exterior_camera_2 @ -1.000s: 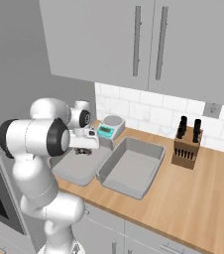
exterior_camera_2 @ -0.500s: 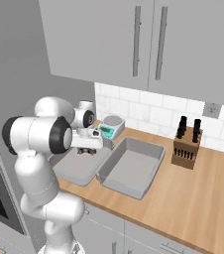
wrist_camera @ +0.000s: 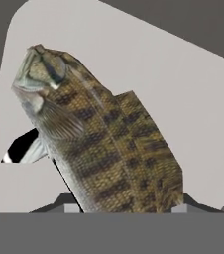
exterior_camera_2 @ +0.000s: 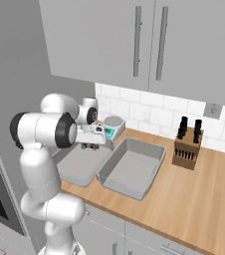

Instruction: Place one lime and one fish in each tupperware on the nearby counter, to pack two identical lunches.

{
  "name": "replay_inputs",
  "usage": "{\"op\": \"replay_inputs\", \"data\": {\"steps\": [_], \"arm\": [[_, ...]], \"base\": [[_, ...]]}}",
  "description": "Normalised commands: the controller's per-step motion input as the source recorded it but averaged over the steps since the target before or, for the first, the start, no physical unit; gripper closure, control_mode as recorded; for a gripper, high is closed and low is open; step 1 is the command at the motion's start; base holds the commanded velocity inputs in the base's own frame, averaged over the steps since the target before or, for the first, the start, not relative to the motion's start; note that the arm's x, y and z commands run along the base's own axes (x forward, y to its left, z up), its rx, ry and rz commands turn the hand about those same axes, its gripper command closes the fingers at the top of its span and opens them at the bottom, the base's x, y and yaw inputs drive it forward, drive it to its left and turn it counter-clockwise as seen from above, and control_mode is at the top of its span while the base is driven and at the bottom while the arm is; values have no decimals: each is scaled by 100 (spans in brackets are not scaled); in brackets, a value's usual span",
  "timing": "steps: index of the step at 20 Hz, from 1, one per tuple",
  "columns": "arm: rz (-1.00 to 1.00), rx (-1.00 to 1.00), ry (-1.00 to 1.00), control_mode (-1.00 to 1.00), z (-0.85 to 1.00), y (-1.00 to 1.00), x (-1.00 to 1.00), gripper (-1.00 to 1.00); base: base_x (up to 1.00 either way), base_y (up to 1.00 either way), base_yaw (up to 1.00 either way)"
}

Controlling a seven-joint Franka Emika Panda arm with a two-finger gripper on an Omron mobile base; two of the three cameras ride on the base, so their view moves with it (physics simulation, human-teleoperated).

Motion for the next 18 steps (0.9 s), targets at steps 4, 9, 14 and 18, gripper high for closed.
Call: {"op": "replay_inputs", "data": {"steps": [4,9,14,18], "arm": [[-6,0,-5,-100,-11,0,26,100],[-2,0,-2,-100,-55,0,3,100],[0,0,-1,-100,-39,0,0,100],[-1,0,0,-100,0,2,0,100]], "base": [[0,0,0],[0,0,0],[0,0,0],[0,0,0]]}}
